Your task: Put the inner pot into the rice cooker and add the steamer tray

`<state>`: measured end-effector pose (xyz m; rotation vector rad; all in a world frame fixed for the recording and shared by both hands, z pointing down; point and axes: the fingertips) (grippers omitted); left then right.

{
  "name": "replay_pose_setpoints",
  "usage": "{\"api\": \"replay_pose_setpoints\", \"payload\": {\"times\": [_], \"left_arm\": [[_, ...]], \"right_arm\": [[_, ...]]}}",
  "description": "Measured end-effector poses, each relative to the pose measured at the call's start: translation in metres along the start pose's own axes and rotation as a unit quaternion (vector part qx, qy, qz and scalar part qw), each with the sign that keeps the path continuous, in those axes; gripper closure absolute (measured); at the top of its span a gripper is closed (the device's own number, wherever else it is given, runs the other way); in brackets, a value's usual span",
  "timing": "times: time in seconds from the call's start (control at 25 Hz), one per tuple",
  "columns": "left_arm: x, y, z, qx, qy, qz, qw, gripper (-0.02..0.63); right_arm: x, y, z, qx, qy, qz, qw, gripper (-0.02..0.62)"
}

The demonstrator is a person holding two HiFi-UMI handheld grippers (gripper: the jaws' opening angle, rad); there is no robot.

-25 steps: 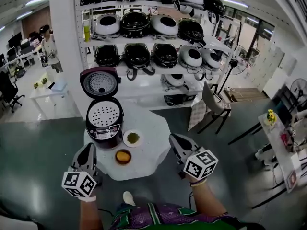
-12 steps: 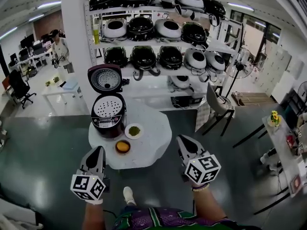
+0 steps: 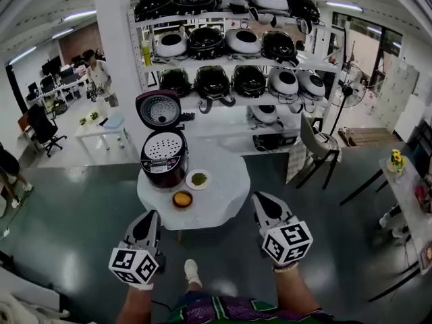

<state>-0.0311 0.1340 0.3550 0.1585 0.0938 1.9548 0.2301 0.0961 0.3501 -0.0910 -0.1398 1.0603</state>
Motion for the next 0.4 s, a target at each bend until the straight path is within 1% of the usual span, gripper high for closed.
{"api": "replay_pose_setpoints", "payload": {"times": [0.2, 0.4], "left_arm": [[0.013, -0.01, -0.002, -0.006, -0.008, -0.004, 0.9999, 0.584], [0.027, -0.01, 0.005, -0.001, -0.003, -0.008, 1.0, 0.584]], "right_arm": [[0.012, 0.004, 0.005, 0.0, -0.001, -0.001, 1.0, 0.591], [0.019, 0.014, 0.007, 0.005, 0.005, -0.007, 1.0, 0.591]]}}
Point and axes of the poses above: the fingertips, and each gripper's own axes: x backward along the fingers, y to its left, z out of its underside, and after that the axes turned 4 degrees about -y, right-handed
